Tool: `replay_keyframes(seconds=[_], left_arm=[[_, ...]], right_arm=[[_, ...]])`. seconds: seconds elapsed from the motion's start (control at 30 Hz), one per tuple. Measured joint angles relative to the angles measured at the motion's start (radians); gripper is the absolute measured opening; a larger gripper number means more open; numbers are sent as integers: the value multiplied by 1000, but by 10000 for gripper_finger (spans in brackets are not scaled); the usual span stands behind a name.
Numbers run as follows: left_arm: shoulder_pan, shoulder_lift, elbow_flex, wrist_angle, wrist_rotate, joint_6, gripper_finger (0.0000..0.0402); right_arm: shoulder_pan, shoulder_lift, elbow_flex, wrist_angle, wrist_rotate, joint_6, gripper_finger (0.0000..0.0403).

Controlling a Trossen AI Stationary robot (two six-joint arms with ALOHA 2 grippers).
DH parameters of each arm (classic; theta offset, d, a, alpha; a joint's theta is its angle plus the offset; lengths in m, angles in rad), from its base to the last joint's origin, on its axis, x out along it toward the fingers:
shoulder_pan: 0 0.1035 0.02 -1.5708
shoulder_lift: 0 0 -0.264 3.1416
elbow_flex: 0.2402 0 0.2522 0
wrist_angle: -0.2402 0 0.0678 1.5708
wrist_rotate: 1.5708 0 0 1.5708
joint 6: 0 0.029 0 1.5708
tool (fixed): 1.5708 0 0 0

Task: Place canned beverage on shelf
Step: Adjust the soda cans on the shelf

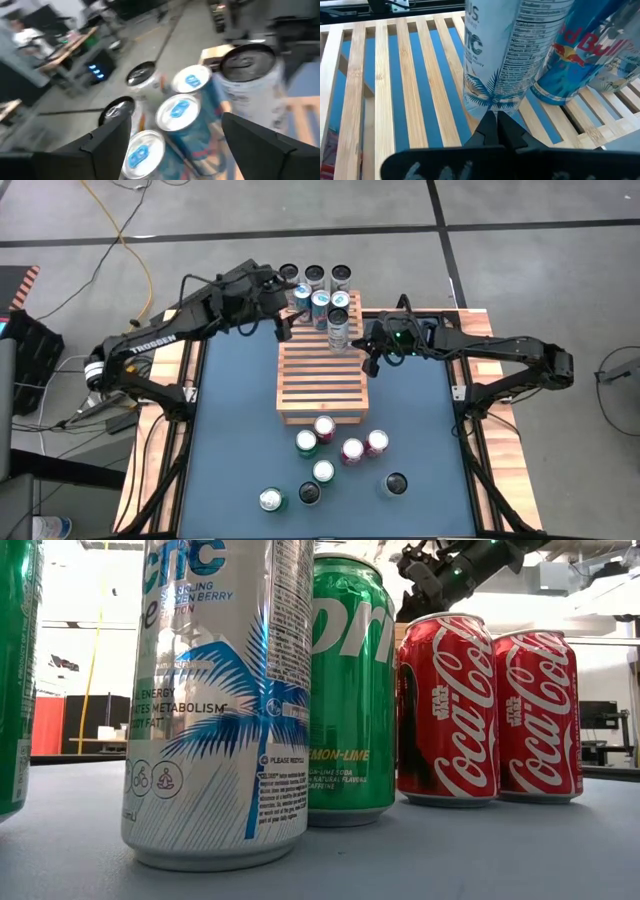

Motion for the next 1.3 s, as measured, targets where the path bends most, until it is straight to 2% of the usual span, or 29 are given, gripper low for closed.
replay_keyframes(seconds=[0.17, 0.3, 0.57, 0.73, 0.9, 1.07, 1.3], left_arm=[[60, 42, 27, -113, 152, -3, 300], [68, 100, 90, -116, 183, 46, 300], [74, 201, 239, -299, 72, 113, 300], [75, 208, 253, -386, 46, 123, 300], [70, 209, 253, -394, -41, 164, 289], [51, 209, 253, -396, -79, 198, 252], [12, 209, 253, -392, -125, 230, 173]], right_arm=[[-15, 0, 0, 0, -8, -1, 0], [-15, 0, 0, -2, -18, -2, 0], [-20, 0, 0, -39, -56, 18, 0], [-21, -6, 0, -46, -56, 17, 0], [-27, -6, 0, -46, -57, 17, 0], [-32, -6, 0, -46, -56, 17, 0], [-34, -6, 0, -46, -56, 23, 0]])
